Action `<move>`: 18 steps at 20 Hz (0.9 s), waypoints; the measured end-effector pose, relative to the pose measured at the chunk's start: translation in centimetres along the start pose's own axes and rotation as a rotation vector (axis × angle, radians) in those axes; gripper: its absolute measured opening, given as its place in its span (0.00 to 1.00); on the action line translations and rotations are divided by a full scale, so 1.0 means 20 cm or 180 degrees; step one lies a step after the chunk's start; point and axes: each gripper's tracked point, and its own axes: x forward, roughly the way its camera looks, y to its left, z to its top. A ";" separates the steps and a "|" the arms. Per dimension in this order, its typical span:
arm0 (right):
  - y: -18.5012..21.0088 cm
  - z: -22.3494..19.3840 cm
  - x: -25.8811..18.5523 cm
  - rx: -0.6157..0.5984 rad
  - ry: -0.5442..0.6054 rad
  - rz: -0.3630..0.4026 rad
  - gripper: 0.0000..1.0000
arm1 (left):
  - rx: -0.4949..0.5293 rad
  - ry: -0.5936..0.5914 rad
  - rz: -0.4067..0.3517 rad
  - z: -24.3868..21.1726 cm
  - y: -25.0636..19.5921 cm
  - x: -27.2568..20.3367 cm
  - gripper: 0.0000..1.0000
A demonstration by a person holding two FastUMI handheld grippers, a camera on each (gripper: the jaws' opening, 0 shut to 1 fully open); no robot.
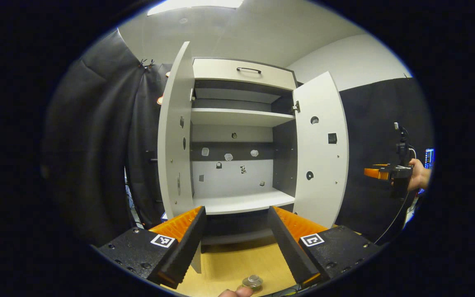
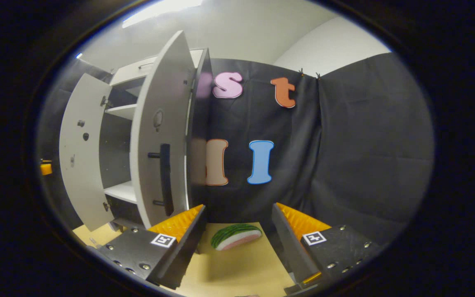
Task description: Grasp the bottle in the cabinet with the left hand and place it on the coaster, then close the right door with the right hand and the left door with the left hand.
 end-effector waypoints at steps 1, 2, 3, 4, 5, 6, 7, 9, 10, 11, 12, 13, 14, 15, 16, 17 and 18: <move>-0.01 0.01 0.05 0.0034 0.0032 0.0018 0.96 | 0.0020 0.0011 0.0044 -0.02 0.04 0.01 0.95; 0.01 0.02 0.11 0.0058 0.0065 0.0054 0.96 | 0.0038 0.0009 0.0071 -0.02 0.06 0.01 0.95; 0.02 0.03 0.16 0.0046 0.0073 0.0063 0.96 | 0.0063 0.0017 0.0134 -0.03 0.10 0.01 0.95; 0.02 0.05 0.21 0.0009 0.0055 0.0043 0.96 | 0.0080 0.0030 0.0203 -0.04 0.14 0.02 0.95; 0.04 0.06 0.25 -0.0026 0.0048 0.0046 0.96 | 0.0071 0.0042 0.0258 -0.05 0.17 0.03 0.95; 0.09 0.06 0.29 -0.0044 0.0055 0.0080 0.94 | 0.0039 0.0067 0.0319 -0.06 0.21 0.03 0.94; 0.15 0.06 0.31 -0.0066 0.0056 0.0122 0.96 | -0.0004 0.0080 0.0377 -0.06 0.24 0.02 0.94; 0.33 0.06 0.34 -0.0113 0.0043 0.0305 0.96 | -0.0078 0.0060 0.0464 -0.04 0.31 0.01 0.95; 0.40 0.04 0.32 -0.0207 0.0037 0.0299 0.94 | -0.0077 0.0053 0.0506 -0.04 0.34 0.00 0.95; 0.44 0.10 0.32 -0.0284 -0.0069 0.0338 0.87 | -0.0045 0.0041 0.0557 -0.03 0.38 -0.02 0.95; 0.48 0.09 0.32 -0.0338 -0.0060 0.0360 0.81 | -0.0007 0.0009 0.0628 -0.01 0.43 -0.04 0.95; 0.52 0.09 0.32 -0.0292 -0.0024 0.0385 0.80 | 0.0012 -0.0017 0.0678 0.01 0.45 -0.06 0.95; 0.56 0.06 0.31 -0.0220 0.0034 0.0412 0.81 | 0.0014 -0.0021 0.0706 0.02 0.48 -0.08 0.95; 0.60 0.05 0.31 -0.0173 0.0078 0.0439 0.81 | 0.0009 -0.0026 0.0750 0.02 0.50 -0.11 0.95; 0.64 0.05 0.30 -0.0163 0.0092 0.0453 0.81 | 0.0001 -0.0029 0.0792 0.03 0.52 -0.13 0.95; 0.67 0.07 0.30 -0.0199 0.0070 0.0458 0.81 | -0.0008 -0.0033 0.0832 0.04 0.54 -0.16 0.95; 0.69 0.09 0.29 -0.0256 0.0031 0.0454 0.81 | -0.0019 -0.0040 0.0864 0.04 0.57 -0.18 0.95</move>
